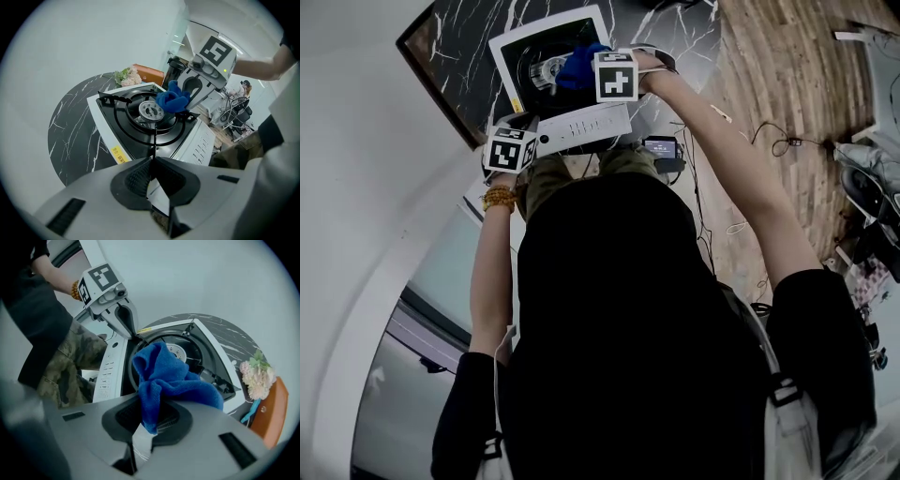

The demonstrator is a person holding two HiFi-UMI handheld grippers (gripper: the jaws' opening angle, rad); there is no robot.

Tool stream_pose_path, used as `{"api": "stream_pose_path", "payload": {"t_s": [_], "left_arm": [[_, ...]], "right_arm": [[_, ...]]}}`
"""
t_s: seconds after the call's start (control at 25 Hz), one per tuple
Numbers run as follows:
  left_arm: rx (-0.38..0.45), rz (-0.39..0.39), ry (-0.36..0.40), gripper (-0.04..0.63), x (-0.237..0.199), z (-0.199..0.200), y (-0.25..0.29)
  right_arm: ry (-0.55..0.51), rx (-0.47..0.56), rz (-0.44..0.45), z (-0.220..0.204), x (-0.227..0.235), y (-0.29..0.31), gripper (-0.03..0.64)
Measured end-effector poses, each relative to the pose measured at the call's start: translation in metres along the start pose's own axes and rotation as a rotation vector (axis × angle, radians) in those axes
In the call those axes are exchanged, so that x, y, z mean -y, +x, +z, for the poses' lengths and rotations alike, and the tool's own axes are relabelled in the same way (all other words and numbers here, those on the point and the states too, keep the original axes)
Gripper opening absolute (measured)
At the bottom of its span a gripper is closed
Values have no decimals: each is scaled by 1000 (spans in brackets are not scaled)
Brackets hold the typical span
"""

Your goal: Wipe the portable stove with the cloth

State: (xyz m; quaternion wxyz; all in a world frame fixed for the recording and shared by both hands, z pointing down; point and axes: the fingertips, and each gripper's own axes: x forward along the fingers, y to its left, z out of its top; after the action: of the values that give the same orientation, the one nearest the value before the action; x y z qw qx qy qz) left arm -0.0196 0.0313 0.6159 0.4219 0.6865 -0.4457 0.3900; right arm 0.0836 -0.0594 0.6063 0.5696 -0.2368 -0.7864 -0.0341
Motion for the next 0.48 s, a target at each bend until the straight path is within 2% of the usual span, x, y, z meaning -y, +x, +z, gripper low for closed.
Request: {"api": "stream_pose_path", "payload": {"t_s": [0.2, 0.28, 0.36, 0.44, 0.48], "left_arm": [[8, 5, -17, 31, -1, 0, -3], [5, 2, -26, 31, 1, 0, -3], [2, -2, -34, 31, 4, 1, -2], [6, -7, -41, 31, 4, 1, -1], [10, -12, -45, 31, 3, 1, -1]], "right_arm": [[43, 72, 2, 1, 0, -4, 32], [105, 153, 5, -1, -1, -11, 32], [166, 270, -37, 2, 5, -26, 32], [180, 357, -80, 18, 10, -42, 32], [157, 361, -90, 27, 10, -45, 32]]}}
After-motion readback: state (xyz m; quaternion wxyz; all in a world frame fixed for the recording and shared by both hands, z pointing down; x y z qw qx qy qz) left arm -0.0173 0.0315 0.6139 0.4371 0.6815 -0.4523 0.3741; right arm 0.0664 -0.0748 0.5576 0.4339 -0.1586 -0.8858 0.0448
